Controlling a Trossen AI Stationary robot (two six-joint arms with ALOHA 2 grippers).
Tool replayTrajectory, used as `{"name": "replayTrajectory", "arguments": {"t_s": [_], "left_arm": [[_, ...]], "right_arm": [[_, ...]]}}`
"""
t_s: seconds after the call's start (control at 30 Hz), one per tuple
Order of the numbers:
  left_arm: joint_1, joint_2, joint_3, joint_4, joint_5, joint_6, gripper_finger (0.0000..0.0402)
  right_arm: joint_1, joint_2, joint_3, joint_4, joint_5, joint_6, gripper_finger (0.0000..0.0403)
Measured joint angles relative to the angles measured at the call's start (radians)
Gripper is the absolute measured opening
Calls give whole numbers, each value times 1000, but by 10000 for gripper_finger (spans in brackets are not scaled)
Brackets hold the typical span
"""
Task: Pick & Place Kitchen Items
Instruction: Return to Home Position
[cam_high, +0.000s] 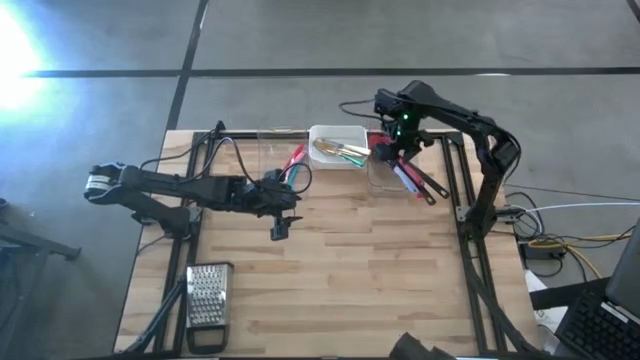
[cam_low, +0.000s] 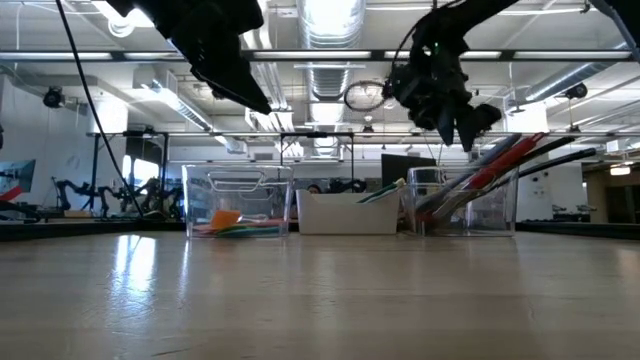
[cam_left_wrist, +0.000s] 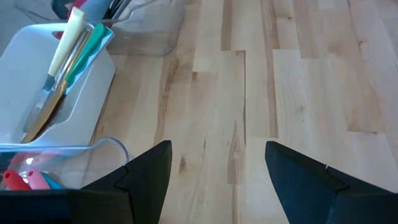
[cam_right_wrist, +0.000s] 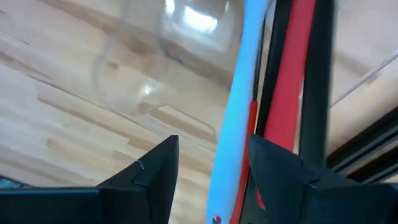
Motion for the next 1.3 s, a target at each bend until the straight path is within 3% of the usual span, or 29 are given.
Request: {"name": "replayTrajectory", "arguments": {"t_s": [0.23,0.4,0.53,0.67,0.83,1.03,1.3], "left_arm": [[0,-1,-1,77,-2,54,262],[0,-26,-66,263,1,118,262],[5,-117,-145,357,1,139,262],[5,-272,-273,527,6,181,262],[14,-481,-480,765,110,180,262],[42,-711,-598,742,142,133,262],[45,-892,-595,380,137,133,262]], "right_arm": [[87,-121,110,6,209,-60,146],[210,-281,70,147,346,-75,86],[346,-453,-75,445,363,-106,21],[503,-626,-293,775,360,-183,11],[656,-785,-580,1100,356,-302,8],[716,-915,-861,1360,350,-393,8],[717,-1099,-1117,1504,299,-391,8]]}}
